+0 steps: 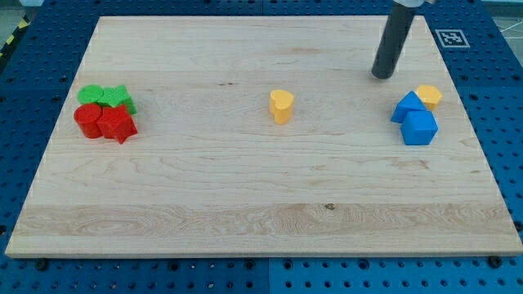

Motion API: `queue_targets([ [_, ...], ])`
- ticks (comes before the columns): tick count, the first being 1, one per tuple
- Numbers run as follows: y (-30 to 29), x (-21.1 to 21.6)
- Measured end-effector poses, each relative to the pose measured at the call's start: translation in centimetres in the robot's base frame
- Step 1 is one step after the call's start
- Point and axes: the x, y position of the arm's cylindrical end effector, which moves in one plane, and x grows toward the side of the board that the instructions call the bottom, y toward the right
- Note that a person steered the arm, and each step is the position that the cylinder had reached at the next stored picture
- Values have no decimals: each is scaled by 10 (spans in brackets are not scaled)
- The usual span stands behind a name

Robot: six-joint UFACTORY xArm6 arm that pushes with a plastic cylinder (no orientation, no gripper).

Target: Slide the yellow hexagon along with blue triangle left a bit

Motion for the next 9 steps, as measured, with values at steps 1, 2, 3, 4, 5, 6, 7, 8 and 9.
queue_targets([
  [1, 24, 3],
  [2, 59, 3],
  [3, 89, 4],
  [4, 101, 22],
  [5, 101, 47],
  [6, 93, 61],
  [7, 77, 61],
  [8, 61, 39],
  [9, 45, 30],
])
